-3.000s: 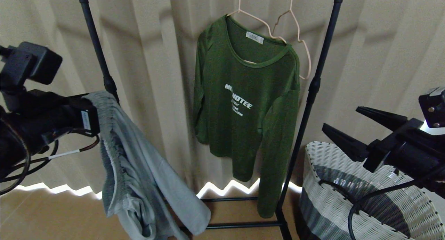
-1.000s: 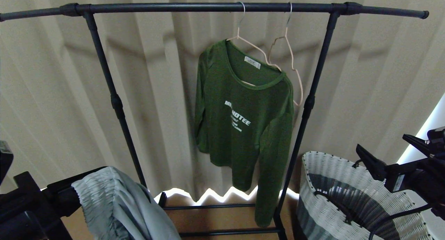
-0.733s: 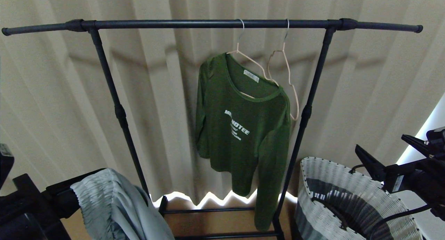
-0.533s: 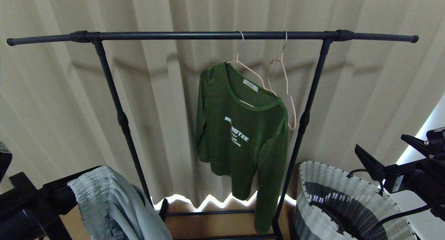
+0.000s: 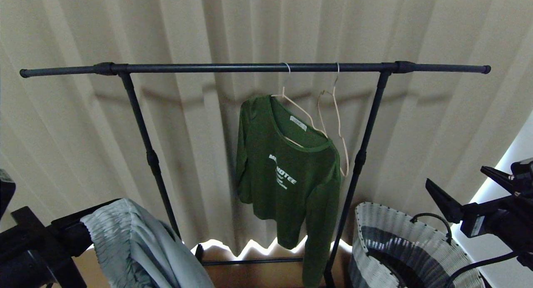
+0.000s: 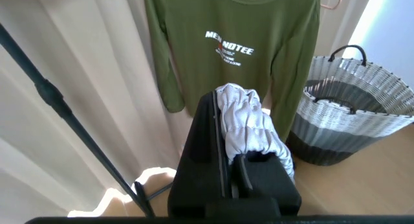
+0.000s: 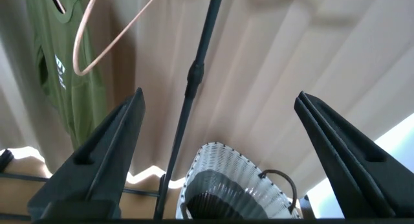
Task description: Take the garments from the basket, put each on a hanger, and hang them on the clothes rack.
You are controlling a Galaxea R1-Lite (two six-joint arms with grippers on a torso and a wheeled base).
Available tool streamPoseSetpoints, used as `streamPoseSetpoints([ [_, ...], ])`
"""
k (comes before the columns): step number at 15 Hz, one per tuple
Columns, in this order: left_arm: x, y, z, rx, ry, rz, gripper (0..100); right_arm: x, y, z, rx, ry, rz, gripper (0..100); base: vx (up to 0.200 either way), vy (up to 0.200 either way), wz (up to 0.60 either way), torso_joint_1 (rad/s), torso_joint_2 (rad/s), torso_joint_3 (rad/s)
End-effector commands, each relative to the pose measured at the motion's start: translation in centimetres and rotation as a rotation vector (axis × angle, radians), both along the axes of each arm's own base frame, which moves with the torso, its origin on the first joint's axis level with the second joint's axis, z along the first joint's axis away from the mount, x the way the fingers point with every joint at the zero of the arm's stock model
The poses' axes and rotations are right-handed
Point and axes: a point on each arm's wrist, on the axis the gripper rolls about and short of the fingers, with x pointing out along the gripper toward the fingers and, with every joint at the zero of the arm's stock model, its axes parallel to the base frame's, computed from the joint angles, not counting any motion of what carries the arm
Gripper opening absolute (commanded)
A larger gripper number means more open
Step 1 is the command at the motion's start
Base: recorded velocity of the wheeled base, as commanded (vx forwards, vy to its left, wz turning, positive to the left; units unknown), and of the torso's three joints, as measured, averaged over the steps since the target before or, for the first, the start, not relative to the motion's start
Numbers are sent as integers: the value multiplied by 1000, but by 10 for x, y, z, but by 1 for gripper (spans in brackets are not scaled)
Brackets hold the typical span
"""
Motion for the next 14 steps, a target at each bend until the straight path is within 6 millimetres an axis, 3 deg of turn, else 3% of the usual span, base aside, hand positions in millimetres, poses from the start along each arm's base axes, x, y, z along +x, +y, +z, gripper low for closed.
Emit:
streamPoseSetpoints([
  [1,0,0,-1,1,3,0,0,-3,-1,2,6,-20,2,100,0,200,0,22,-32,-27],
  [8,1,0,0,0,1,-1,0,-5,-1,3,9,-32,2,100,0,200,0,9,-8,-2],
  [14,1,0,-2,4,7,0,0,-4,-1,5,10,-39,2,100,0,0,0,0,0,0],
])
